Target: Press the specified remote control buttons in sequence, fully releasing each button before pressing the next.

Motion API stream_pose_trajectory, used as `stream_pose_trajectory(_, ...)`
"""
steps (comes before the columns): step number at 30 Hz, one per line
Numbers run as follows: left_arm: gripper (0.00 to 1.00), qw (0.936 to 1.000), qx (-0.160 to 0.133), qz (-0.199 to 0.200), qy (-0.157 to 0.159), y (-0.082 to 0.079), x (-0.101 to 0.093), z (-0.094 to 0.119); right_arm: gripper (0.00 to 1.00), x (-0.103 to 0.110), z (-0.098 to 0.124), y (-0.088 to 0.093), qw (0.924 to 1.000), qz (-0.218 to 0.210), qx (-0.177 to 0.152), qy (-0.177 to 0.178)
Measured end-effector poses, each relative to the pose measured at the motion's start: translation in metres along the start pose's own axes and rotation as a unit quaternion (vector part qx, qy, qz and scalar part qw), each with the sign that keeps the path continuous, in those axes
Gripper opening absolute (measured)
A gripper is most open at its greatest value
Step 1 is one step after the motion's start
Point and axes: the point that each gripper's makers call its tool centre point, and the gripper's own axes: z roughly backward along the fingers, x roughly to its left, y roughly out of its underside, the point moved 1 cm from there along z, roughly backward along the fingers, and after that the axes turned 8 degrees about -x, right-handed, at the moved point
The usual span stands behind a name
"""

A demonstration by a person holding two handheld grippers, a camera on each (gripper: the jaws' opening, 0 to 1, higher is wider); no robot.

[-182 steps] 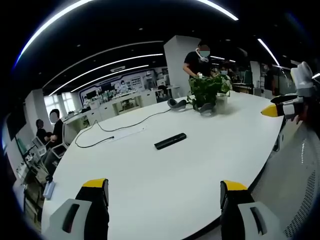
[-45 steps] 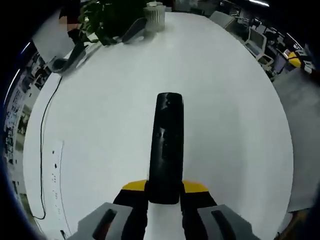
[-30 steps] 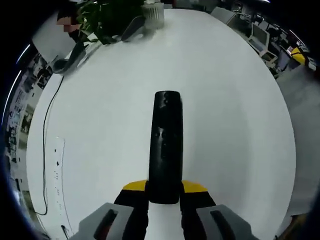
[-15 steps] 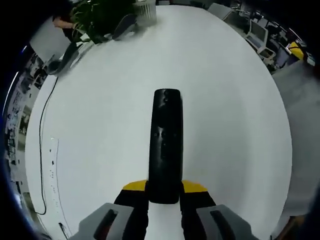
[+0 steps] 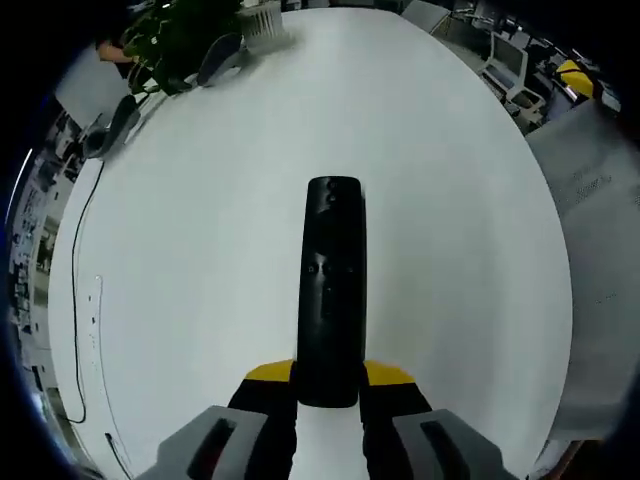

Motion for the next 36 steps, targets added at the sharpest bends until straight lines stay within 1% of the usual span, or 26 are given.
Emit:
stream_pose_trajectory(2,0.23,1.0,-0.001,0.003,-0.001,0.001,-0.005,0.0,0.0,0.001,0.0,0.0,1.0,-0.001,0.001,-0.003)
stream_pose_trajectory(4,0.23,1.0,-0.001,-0.003,0.001,0.002,-0.012,0.001,0.0,0.003,0.0,0.0,1.0,0.001,0.002,-0.006)
stream_pose_trajectory(8,0.23,1.0,0.001,-0.001,0.002,0.003,-0.022,0.002,0.0,0.004,0.001,-0.001,1.0,-0.003,-0.002,-0.008)
stream_pose_trajectory(17,0.23,0.9999,0.01,-0.007,0.004,0.005,-0.044,0.003,0.0,0.005,0.002,-0.004,0.9999,0.002,-0.01,-0.011)
stream_pose_trajectory(21,0.23,0.9999,0.012,-0.008,0.004,0.007,-0.053,0.005,0.0,0.002,0.003,-0.008,0.9996,0.012,-0.025,-0.002)
stream_pose_trajectory(23,0.23,0.9999,0.01,-0.008,0.004,0.007,-0.057,0.005,0.0,0.003,0.004,-0.009,0.9996,0.002,-0.028,-0.007)
stream_pose_trajectory(25,0.23,0.9999,0.011,-0.008,0.005,0.008,-0.061,0.005,0.0,0.002,0.004,-0.011,0.9994,0.001,-0.033,-0.005)
stream_pose_trajectory(28,0.23,0.9997,0.018,-0.013,0.008,0.009,-0.067,0.005,0.0,0.003,0.005,-0.011,0.9993,0.001,-0.036,-0.006)
stream_pose_trajectory(31,0.23,0.9995,0.029,-0.014,0.008,0.009,-0.075,0.006,0.0,0.003,0.006,-0.014,0.9989,-0.002,-0.047,-0.007)
stream_pose_trajectory(36,0.23,0.9991,0.035,-0.022,0.011,0.012,-0.087,0.008,0.0,0.004,0.007,-0.017,0.9983,-0.005,-0.057,-0.01)
